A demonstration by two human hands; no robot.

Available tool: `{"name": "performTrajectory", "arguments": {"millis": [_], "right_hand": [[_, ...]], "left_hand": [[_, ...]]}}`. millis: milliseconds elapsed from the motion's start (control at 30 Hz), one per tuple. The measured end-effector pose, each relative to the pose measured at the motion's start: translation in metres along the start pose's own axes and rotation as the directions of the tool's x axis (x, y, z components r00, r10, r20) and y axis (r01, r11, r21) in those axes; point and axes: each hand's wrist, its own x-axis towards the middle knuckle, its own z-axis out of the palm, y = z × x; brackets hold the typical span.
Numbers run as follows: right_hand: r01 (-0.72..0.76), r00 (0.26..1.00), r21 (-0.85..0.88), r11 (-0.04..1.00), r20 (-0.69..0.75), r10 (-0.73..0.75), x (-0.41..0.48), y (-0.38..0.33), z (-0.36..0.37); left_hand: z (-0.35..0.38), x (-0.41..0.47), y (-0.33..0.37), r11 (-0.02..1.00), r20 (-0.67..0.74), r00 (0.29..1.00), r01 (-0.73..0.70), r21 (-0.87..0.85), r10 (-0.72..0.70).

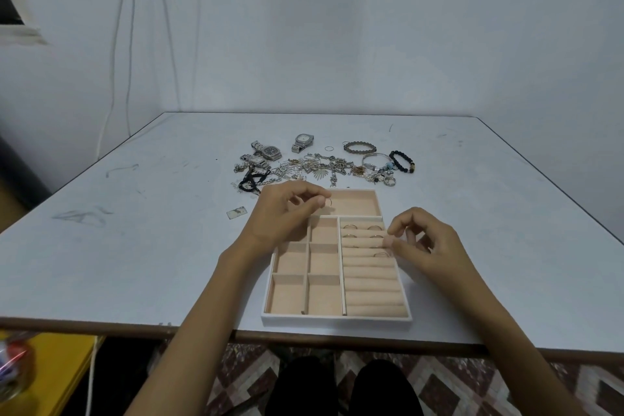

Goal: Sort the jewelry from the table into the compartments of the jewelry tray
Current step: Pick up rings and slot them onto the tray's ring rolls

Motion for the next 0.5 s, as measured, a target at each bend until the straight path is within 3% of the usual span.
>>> {"name": "performTrajectory", "arguments": {"millis": [500], "right_hand": [[-0.054,0.998,-0.07,0.996,0.017,0.055,-0.0015,0.0061,0.0039]], "left_hand": [[-0.0001,-0.0006,0.0002,0.999,0.036,0.999,0.02,0.03,-0.021]]}}
